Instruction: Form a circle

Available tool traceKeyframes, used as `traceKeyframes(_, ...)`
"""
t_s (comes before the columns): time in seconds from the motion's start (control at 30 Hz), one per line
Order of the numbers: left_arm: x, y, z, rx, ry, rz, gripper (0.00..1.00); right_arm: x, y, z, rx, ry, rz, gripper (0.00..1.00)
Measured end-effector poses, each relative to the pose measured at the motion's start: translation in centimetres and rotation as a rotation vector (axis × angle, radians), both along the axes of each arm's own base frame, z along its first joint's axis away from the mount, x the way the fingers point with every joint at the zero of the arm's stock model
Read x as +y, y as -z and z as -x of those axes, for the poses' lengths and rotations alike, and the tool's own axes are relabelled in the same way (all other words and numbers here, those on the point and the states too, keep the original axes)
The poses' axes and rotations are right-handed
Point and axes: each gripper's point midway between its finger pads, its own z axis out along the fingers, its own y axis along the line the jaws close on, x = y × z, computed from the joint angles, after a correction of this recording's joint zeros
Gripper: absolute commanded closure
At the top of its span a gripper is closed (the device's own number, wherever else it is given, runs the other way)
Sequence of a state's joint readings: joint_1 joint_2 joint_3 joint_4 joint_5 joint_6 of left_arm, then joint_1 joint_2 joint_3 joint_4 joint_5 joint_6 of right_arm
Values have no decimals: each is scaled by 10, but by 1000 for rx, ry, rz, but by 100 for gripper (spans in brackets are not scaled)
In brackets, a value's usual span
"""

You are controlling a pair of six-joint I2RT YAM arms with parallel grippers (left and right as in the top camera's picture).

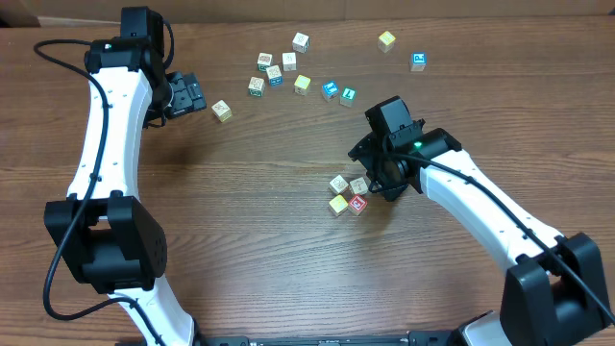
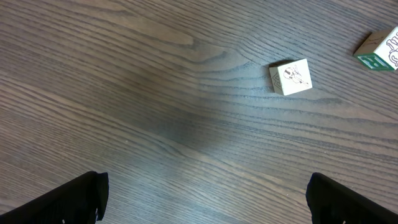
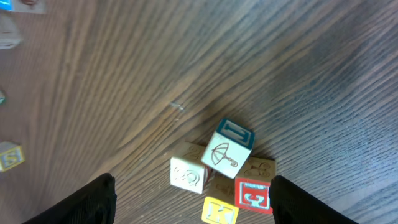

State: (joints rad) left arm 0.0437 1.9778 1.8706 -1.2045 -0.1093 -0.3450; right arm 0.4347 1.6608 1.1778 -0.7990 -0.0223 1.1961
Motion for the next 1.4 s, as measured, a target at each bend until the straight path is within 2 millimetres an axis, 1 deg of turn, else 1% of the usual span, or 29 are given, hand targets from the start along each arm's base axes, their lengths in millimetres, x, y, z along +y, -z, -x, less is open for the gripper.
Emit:
traceKeyframes(0.13,0,0,0,0,0,0,1,0,23,3,62,3,19,25)
traceKeyframes(0.2,0,0,0,0,0,0,1,1,35,5,96,1,27,27)
traceKeyframes(0.3,0,0,0,0,0,0,1,0,44,9,135,15,32,28)
traceKeyframes(0.53,0,0,0,0,0,0,0,-1,45,11,148,47,29,30)
traceKeyframes(0.8,0,0,0,0,0,0,0,-5,51,12,143,83,39,30)
traceKeyframes(1.03,0,0,0,0,0,0,1,-6,51,9,132,86,42,29)
traceKeyframes(1.2,0,0,0,0,0,0,0,-1,51,11,123,71,54,29)
traceKeyframes(1.33,0,0,0,0,0,0,1,10,51,10,97,43,53,29)
traceKeyframes(1.4,0,0,0,0,0,0,0,13,50,9,88,39,55,29)
